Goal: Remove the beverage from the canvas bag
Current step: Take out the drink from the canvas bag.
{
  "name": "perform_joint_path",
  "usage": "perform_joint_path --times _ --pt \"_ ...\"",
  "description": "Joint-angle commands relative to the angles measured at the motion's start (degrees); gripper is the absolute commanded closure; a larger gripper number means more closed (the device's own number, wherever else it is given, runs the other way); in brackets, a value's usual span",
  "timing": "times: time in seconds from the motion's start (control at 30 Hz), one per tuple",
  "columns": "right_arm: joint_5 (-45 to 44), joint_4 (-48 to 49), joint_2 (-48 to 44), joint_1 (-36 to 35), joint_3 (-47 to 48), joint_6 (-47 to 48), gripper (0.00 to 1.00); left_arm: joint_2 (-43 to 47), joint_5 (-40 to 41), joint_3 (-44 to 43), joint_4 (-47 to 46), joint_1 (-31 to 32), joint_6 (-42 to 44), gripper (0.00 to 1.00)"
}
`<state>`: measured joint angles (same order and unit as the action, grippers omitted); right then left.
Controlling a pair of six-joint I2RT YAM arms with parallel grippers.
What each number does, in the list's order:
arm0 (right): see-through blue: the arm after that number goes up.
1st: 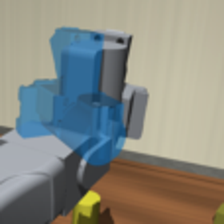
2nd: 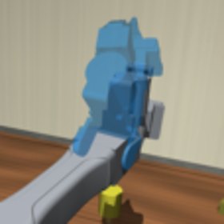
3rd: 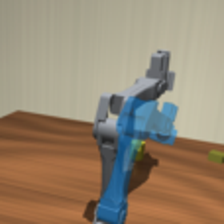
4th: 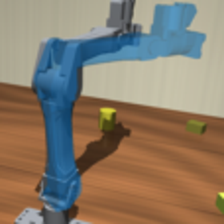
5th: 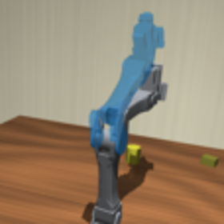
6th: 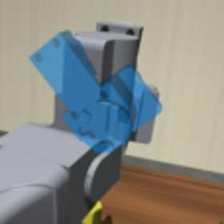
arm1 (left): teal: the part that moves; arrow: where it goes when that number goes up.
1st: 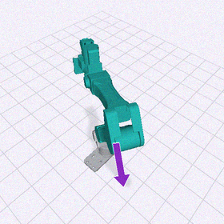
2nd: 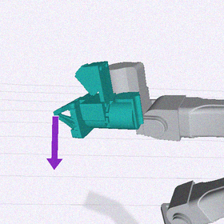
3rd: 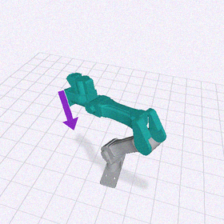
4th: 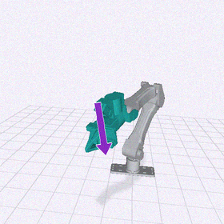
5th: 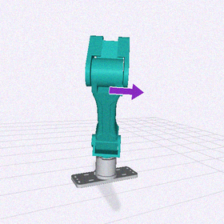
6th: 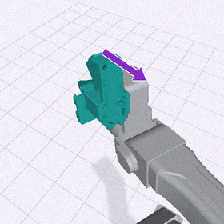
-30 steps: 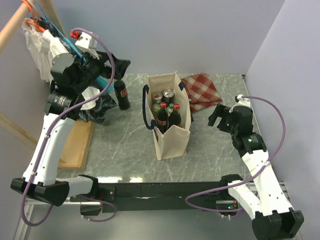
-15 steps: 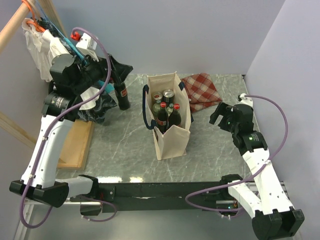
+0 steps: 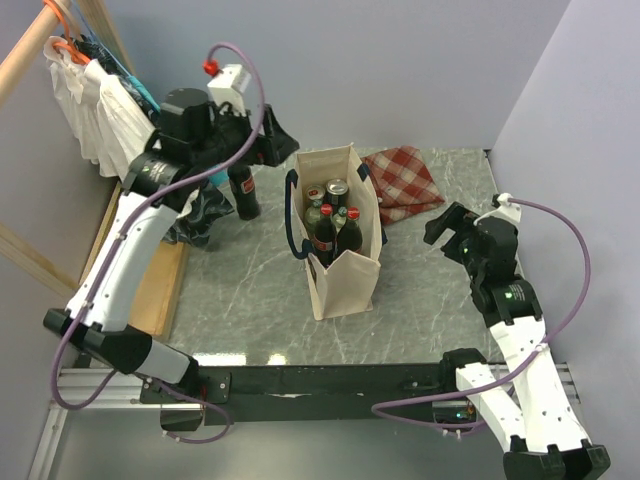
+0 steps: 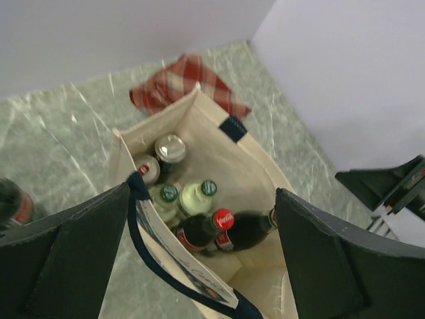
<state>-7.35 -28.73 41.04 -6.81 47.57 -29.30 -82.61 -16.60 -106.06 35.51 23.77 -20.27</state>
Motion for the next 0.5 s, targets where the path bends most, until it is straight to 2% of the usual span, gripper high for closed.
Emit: perform_joint_path --times 0.0,0.3,0.47 --pt "3.30 3.85 -0.43 0.04 -0.99 0.12 0.00 0.43 -0.45 -0.03 1.41 4.61 2.51 0.04" --pt "5.16 2.72 0.36 0.04 -1.25 3.19 0.00 3.59 2.80 7.44 -5.01 14.46 5.86 0.04" --pt "4.98 1.84 1.50 0.13 -1.08 3.72 0.00 2.81 14.13 9.64 -5.71 20.34 6.91 0.04"
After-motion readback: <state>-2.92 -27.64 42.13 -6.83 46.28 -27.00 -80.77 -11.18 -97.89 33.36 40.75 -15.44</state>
